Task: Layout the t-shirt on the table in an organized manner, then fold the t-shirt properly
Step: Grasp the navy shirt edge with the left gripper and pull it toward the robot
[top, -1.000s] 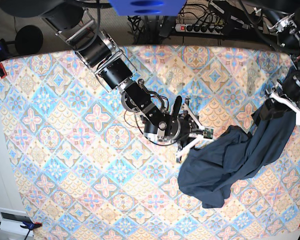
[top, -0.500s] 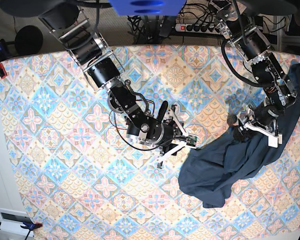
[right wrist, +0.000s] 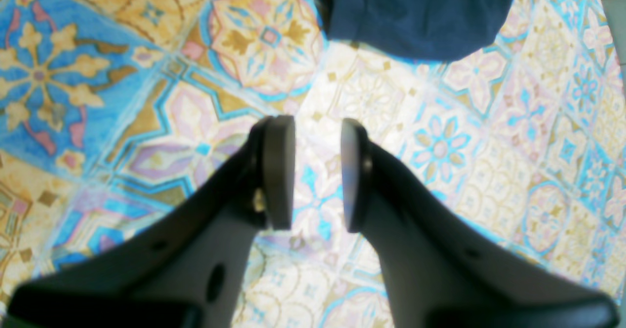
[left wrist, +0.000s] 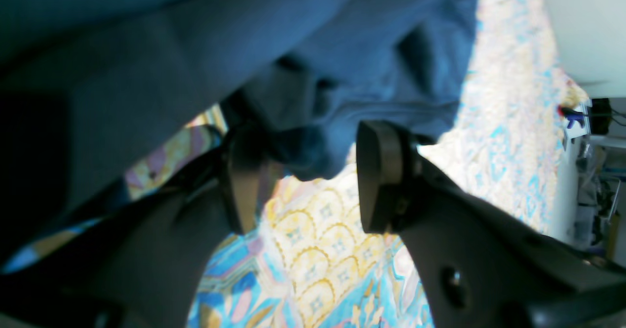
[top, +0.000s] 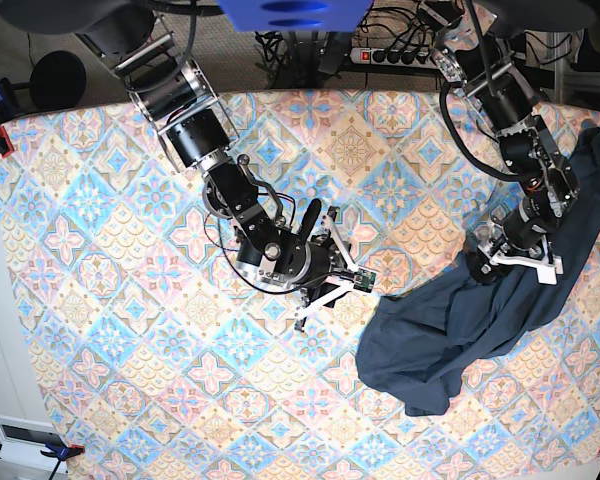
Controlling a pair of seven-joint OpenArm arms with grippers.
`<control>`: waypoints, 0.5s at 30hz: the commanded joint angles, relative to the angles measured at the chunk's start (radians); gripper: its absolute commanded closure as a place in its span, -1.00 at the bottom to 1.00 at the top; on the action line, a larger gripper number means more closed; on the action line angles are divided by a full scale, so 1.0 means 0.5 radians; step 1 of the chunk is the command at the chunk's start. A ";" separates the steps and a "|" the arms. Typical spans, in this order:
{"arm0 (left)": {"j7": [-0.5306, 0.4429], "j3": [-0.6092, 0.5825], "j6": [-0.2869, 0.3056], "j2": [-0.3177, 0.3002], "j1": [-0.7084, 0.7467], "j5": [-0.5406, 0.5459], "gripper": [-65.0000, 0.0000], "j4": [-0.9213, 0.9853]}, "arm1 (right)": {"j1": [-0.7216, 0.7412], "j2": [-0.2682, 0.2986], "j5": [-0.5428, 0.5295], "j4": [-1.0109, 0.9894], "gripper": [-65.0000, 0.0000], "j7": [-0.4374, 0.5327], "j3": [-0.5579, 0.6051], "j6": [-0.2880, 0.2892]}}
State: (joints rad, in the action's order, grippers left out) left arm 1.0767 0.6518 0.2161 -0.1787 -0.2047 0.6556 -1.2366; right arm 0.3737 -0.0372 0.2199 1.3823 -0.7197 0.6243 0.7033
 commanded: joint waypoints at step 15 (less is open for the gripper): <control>0.024 -0.185 0.011 0.202 -0.307 0.105 1.00 0.293 | 0.055 0.180 -0.190 0.211 0.54 0.038 -0.222 -0.010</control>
State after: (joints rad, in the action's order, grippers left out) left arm 1.1030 0.5655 0.2058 -0.0803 -0.3233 0.6743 -1.0676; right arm 0.3737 0.0505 0.1287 1.4700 -0.7155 0.5213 0.7048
